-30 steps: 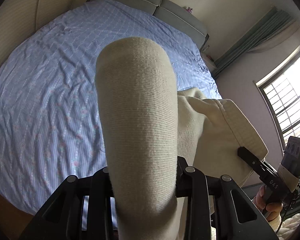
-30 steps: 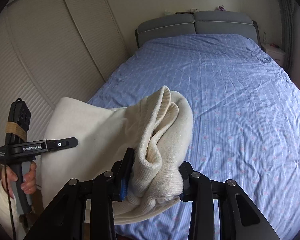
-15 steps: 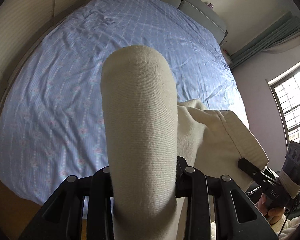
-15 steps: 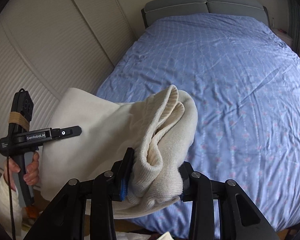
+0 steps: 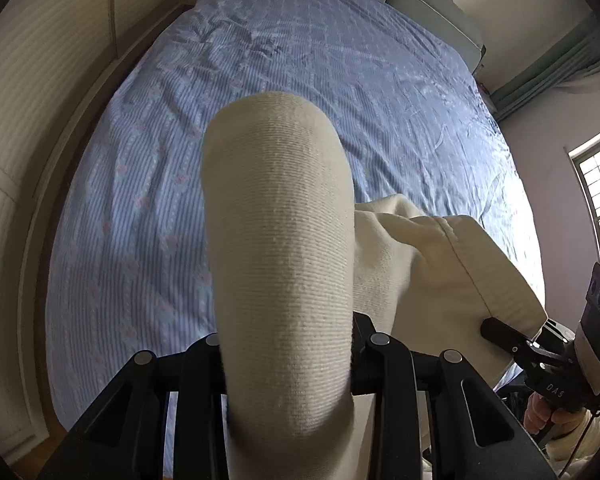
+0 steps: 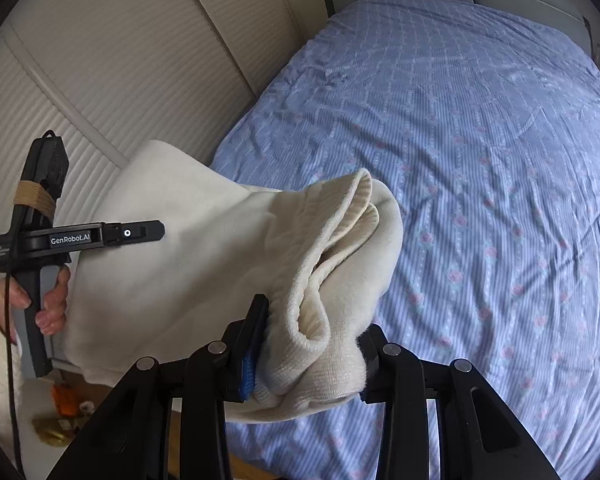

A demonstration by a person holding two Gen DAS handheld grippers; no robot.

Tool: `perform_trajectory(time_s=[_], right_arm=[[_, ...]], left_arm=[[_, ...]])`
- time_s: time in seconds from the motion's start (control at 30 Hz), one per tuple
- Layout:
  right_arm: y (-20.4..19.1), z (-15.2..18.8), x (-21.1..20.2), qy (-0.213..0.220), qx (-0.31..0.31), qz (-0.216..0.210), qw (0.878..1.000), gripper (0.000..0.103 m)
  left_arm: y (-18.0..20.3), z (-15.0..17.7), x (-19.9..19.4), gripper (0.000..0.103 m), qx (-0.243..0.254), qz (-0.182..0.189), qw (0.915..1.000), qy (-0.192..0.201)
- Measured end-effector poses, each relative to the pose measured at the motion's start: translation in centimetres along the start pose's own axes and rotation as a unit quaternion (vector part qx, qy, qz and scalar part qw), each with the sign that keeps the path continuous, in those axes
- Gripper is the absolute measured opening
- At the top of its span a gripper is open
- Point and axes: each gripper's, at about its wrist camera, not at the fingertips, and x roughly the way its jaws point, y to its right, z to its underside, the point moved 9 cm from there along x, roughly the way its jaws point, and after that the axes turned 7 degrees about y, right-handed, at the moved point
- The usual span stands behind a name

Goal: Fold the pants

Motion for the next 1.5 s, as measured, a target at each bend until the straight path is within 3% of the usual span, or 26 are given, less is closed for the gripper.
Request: perform_trajectory(time_s=[0.3,0.47,0.57,0.7,0.8,0.87,0.9,0.93,1.0,1.13,1.23,1.37,1.5], right_arm=[[0.8,-5.9,9.7,-0.025,-0.002,0.029,0.999,0.037],[1.6,-6.4,13.9,-0.053,0.004,0.043,0.998,0.037],[2.0,-5.6,15.7,-0.070,0.024,0.047,0.996,0.038],[1.7,-3.7,17.1,-0.109,0.052,0.032,0.992,0.044],[2.0,-2.3,17.7,-0.137,0.062,0.041,0.988,0.048],[3.0,-1.9,17.5,-0.137,0.058,0.073,0.986,0.051],[3.8,-2.2,17.0,-0.126,0.054,0.099,0.986,0.059],[4.7,-2.6,16.3,-0.114,0.051,0.125,0.984,0.065],[6.2,-3.5,14.8,-0.088,0.051,0.149,0.984,0.067],[7.4,-4.9,10.6,-0.046,0.039,0.142,0.988,0.070],[7.3,-5.2,5.7,-0.002,0.005,0.146,0.989,0.085],[6.9,-5.0,-1.0,0.041,-0.030,0.140,0.989,0.089],[7.1,-3.5,-8.2,0.079,-0.024,0.136,0.987,0.092]], left_arm=[[-4.2,-8.1,7.5,0.033,0.043,-0.032,0.9979,-0.036],[-6.3,-9.7,11.1,0.033,0.062,-0.043,0.9947,-0.070],[-7.9,-9.7,12.8,0.038,0.044,-0.063,0.9925,-0.095],[-11.0,-9.4,13.1,0.052,0.008,-0.129,0.9855,-0.110],[-13.3,-10.8,10.6,0.062,0.023,-0.211,0.9749,-0.068],[-13.9,-10.9,8.4,0.068,0.021,-0.236,0.9704,-0.048],[-14.0,-10.8,7.3,0.068,0.021,-0.236,0.9706,-0.042],[-13.5,-10.5,6.5,0.068,0.024,-0.236,0.9710,-0.032],[-12.1,-9.5,4.8,0.068,0.039,-0.237,0.9706,-0.017],[-7.5,-7.2,1.0,0.076,0.048,-0.224,0.9732,0.025],[-2.8,-5.6,-1.8,0.082,0.067,-0.206,0.9743,0.062],[4.0,-3.3,-5.8,0.088,0.109,-0.192,0.9691,0.109],[11.3,-1.1,-9.7,0.097,0.138,-0.179,0.9617,0.156]])
